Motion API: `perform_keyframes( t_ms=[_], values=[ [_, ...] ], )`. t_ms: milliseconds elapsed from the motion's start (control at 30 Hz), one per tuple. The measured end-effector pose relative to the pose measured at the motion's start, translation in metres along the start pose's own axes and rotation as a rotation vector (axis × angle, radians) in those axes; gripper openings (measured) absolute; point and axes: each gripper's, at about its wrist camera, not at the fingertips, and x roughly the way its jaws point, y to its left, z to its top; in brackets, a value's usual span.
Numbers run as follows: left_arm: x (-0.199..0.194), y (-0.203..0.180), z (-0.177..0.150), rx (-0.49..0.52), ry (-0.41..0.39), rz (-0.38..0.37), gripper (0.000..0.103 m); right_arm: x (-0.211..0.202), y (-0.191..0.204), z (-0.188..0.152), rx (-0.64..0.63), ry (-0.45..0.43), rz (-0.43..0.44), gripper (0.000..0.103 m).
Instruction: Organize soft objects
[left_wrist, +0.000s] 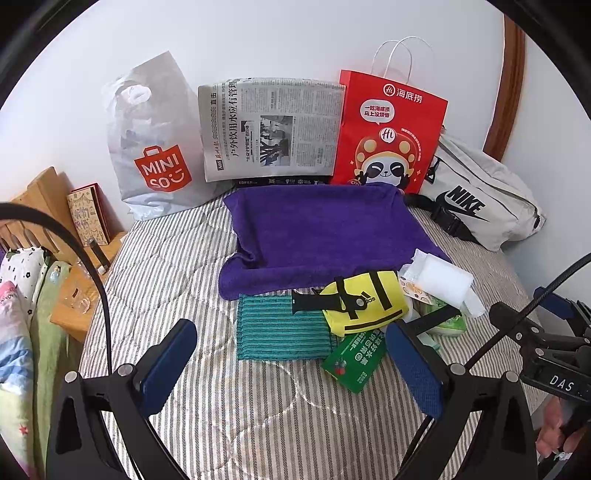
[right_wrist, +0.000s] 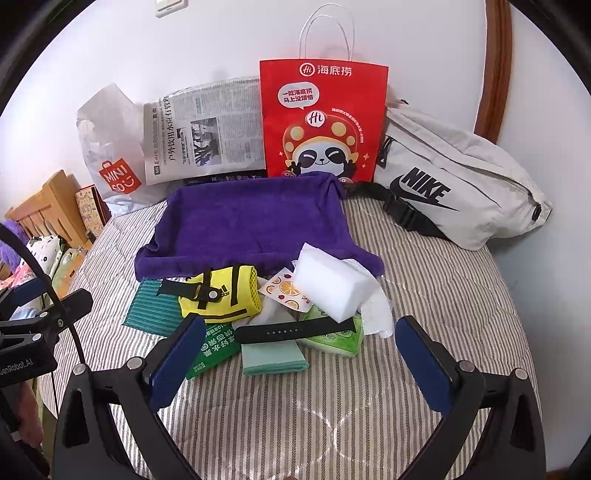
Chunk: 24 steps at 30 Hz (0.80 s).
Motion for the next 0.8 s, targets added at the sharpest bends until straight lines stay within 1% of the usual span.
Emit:
perform_keyframes(
  t_ms=[533,800],
  values=[
    [0.002,0.001,-0.002,0.002,0.003,0.003,0.103,0.0,0.0,0.0,0.003,-0.002,0.007,0.102],
    [0.013,0.006,-0.005,0.021,0.012,0.003,0.103,0.006,-0.003,-0.001,0.006,0.001,-0.001,0.102]
  ],
)
